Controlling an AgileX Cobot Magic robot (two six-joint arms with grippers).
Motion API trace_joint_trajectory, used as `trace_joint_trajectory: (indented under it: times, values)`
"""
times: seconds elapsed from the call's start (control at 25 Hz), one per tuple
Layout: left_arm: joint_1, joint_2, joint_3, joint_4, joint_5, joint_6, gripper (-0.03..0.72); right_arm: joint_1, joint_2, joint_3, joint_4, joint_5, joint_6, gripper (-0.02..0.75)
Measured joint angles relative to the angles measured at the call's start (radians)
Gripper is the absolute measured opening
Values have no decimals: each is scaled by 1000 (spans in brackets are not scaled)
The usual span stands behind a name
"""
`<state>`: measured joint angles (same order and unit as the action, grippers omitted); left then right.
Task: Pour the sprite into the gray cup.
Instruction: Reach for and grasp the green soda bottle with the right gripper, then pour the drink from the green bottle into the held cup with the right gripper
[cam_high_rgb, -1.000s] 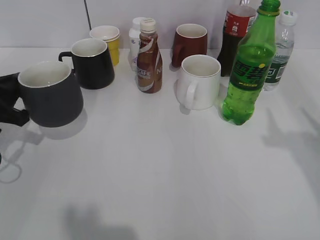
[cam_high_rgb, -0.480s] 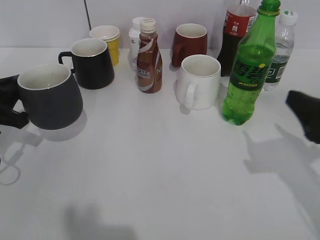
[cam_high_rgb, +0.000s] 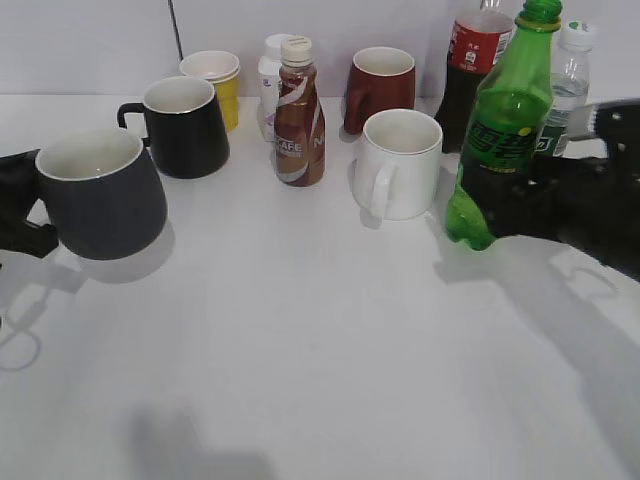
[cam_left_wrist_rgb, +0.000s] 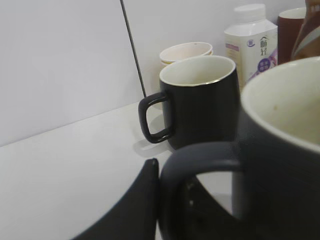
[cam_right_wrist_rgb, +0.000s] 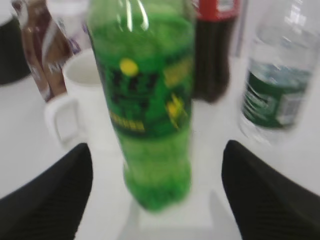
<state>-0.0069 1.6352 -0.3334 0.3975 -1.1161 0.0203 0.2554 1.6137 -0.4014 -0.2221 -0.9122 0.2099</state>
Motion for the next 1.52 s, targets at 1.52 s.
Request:
trace_joint_trajectory:
  times: [1.52]
  values:
    - [-580, -292, -205, -52, 602, 0, 52, 314, -172, -488, -270, 858, -920, 426]
